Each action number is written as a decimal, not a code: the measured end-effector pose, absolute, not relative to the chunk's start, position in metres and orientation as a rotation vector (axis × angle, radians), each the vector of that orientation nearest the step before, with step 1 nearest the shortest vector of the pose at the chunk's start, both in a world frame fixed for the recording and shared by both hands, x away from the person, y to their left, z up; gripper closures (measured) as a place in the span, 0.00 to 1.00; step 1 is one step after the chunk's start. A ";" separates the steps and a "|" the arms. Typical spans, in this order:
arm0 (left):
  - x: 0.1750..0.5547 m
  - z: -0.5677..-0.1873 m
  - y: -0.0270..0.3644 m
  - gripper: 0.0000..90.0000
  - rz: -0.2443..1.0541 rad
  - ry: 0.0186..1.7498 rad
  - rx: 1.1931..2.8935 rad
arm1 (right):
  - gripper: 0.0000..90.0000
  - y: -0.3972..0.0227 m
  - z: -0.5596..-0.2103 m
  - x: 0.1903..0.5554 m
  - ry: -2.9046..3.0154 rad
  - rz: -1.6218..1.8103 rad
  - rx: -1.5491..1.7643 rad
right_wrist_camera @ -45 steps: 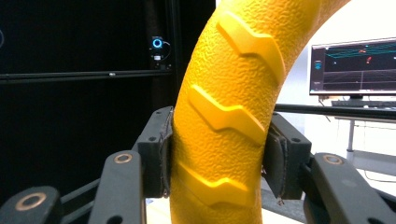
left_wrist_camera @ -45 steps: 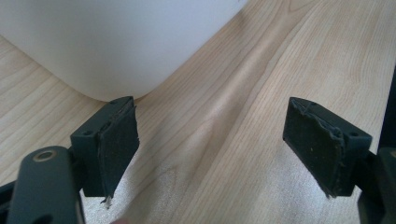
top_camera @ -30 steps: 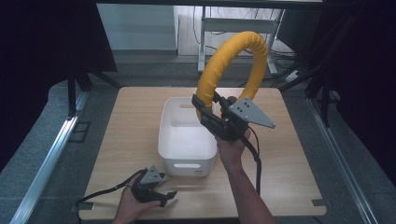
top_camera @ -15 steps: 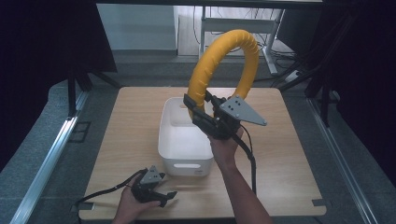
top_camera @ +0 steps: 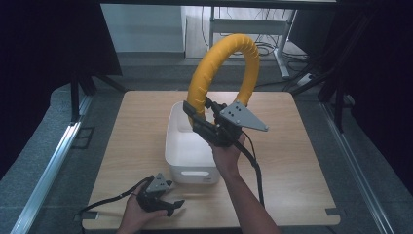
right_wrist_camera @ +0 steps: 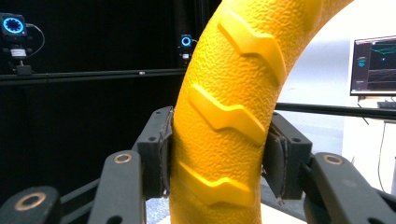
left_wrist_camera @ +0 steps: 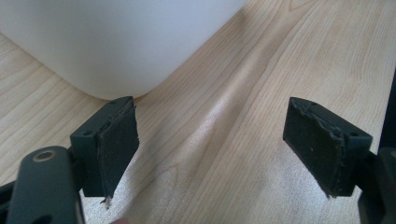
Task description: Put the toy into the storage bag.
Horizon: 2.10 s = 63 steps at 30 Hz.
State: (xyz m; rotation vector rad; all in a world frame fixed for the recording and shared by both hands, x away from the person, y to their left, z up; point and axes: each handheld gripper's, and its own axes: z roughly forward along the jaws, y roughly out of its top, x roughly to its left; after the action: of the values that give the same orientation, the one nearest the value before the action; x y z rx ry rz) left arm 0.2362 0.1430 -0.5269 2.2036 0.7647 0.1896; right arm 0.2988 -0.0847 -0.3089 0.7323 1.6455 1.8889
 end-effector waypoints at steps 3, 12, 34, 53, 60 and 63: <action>0.236 -0.527 0.143 0.20 0.189 0.765 2.205 | 0.55 -0.081 -0.310 0.298 1.646 1.896 0.733; 0.236 -0.527 0.143 0.20 0.191 0.765 2.203 | 0.55 -0.074 -0.314 0.297 1.663 1.905 0.725; 0.236 -0.526 0.143 0.20 0.192 0.764 2.200 | 0.55 -0.059 -0.322 0.297 1.696 1.939 0.730; 0.236 -0.527 0.144 0.20 0.188 0.761 2.206 | 0.55 -0.037 -0.338 0.291 1.716 1.972 0.741; 0.235 -0.527 0.144 0.20 0.188 0.761 2.209 | 0.55 -0.029 -0.348 0.290 1.721 1.964 0.757; 0.235 -0.527 0.143 0.20 0.186 0.760 2.210 | 0.55 -0.028 -0.350 0.289 1.718 1.967 0.761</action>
State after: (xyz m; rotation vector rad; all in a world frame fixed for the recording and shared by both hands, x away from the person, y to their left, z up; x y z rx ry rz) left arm 0.2353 0.1434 -0.5272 2.2098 0.7604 0.1862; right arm 0.2891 -0.0281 -0.3500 0.7614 1.7180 1.9671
